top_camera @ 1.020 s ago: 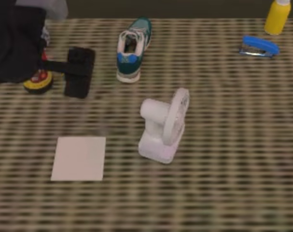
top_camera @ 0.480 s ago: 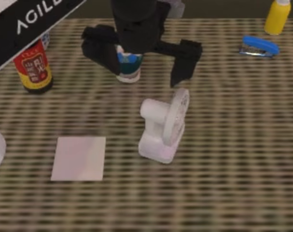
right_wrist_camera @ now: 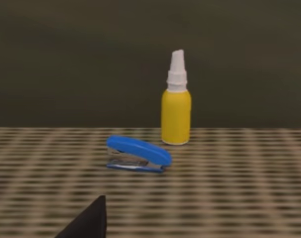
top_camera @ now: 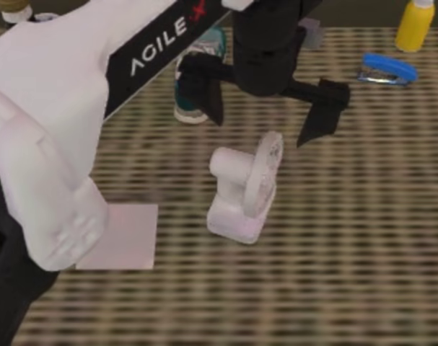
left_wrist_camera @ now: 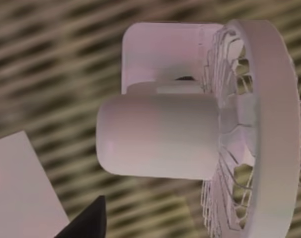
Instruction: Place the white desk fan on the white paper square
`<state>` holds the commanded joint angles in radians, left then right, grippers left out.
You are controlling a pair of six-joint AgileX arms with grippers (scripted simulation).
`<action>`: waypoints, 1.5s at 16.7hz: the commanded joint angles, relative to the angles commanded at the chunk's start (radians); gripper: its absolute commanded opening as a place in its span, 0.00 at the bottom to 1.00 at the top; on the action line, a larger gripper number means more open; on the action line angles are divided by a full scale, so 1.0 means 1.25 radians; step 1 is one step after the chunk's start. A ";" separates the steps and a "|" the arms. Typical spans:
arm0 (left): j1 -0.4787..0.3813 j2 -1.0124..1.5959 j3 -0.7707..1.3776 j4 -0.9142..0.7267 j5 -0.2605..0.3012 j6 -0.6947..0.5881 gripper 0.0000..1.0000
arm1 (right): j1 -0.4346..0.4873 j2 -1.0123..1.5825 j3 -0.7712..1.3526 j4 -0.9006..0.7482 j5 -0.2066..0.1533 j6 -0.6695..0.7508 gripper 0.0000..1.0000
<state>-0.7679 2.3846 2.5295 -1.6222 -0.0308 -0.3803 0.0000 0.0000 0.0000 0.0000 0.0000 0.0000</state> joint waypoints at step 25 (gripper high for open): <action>0.004 -0.049 -0.250 0.201 0.000 0.004 0.47 | 0.000 0.000 0.000 0.000 0.000 0.000 1.00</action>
<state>-0.7625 2.3229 2.2170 -1.3712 -0.0310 -0.3755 0.0000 0.0000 0.0000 0.0000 0.0000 0.0000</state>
